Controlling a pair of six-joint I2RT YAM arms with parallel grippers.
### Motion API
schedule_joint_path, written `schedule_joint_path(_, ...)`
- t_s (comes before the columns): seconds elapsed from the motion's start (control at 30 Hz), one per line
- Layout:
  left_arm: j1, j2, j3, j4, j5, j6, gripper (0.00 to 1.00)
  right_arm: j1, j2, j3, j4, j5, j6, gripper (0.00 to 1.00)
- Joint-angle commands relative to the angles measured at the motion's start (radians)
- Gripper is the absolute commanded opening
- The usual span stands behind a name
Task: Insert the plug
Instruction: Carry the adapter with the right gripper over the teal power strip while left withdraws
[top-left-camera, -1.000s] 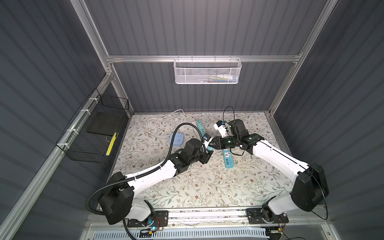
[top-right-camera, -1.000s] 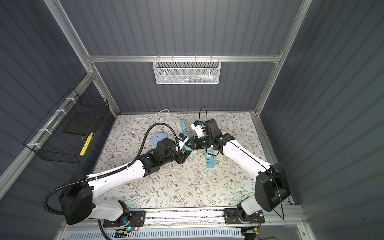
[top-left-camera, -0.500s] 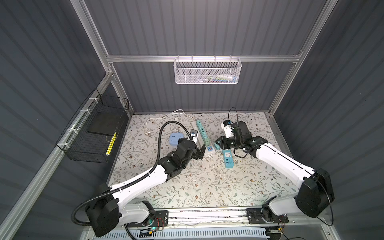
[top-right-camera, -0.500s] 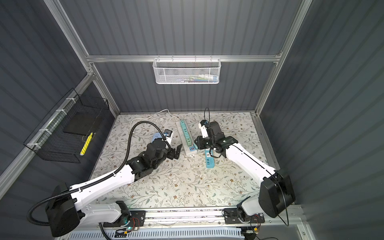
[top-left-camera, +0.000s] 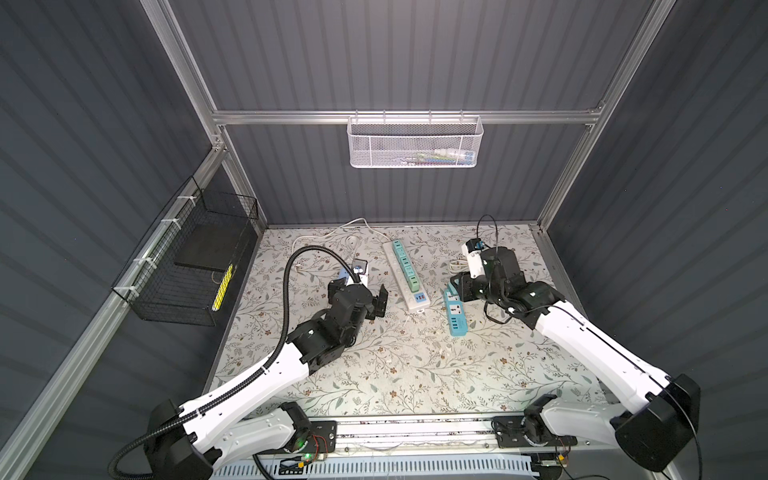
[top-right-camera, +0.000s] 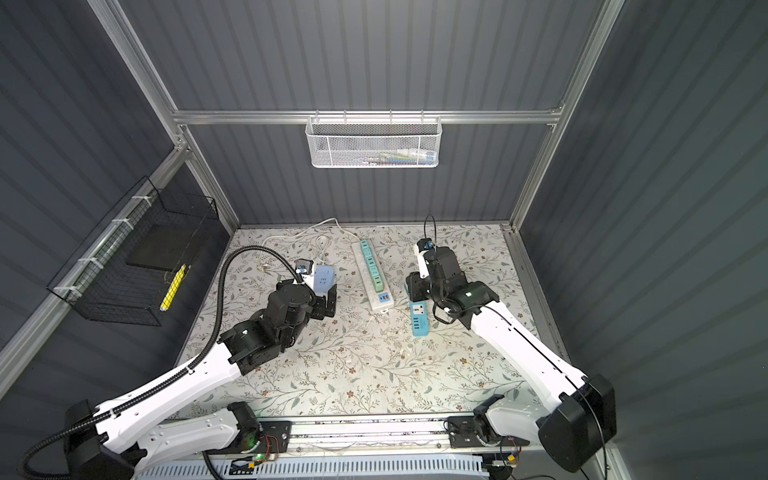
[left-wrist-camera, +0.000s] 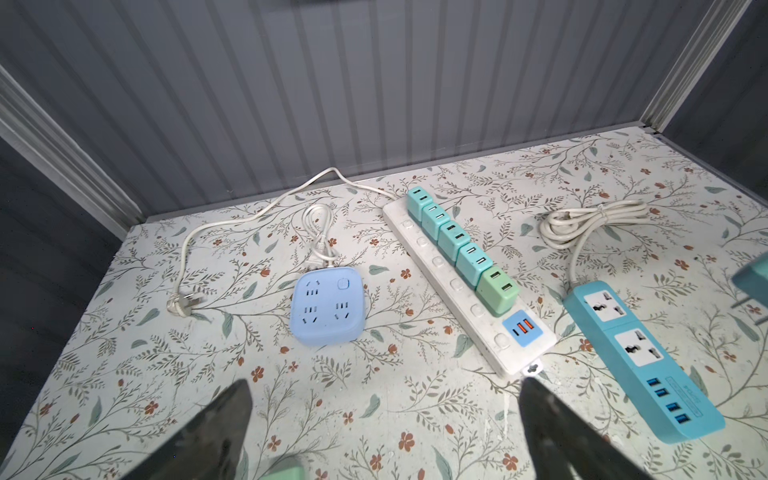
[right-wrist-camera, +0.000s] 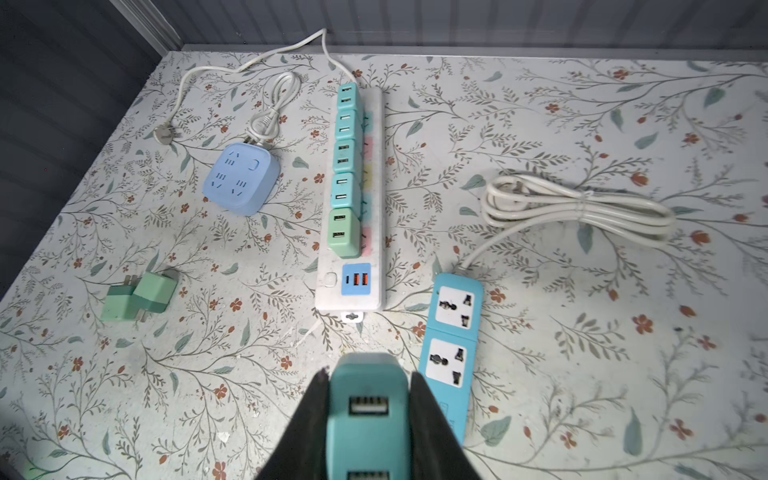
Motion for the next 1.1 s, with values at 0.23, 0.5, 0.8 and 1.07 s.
schedule_joint_path(0.23,0.005,0.111,0.185,-0.141,-0.048,0.096,1.0,-0.017,-0.016,-0.043,0.055,0.119,-0.064,0.15)
schedule_joint_path(0.5,0.009,0.181,0.195,-0.038,-0.011,0.106,1.0,-0.068,0.087,-0.103,0.232,0.1,-0.092,0.15)
schedule_joint_path(0.8,0.025,0.294,0.189,0.024,0.067,0.033,1.0,-0.086,0.215,-0.16,0.379,0.066,-0.087,0.15)
schedule_joint_path(1.07,0.034,0.334,0.167,0.038,0.119,-0.02,1.0,-0.093,0.255,-0.213,0.43,0.082,-0.087,0.16)
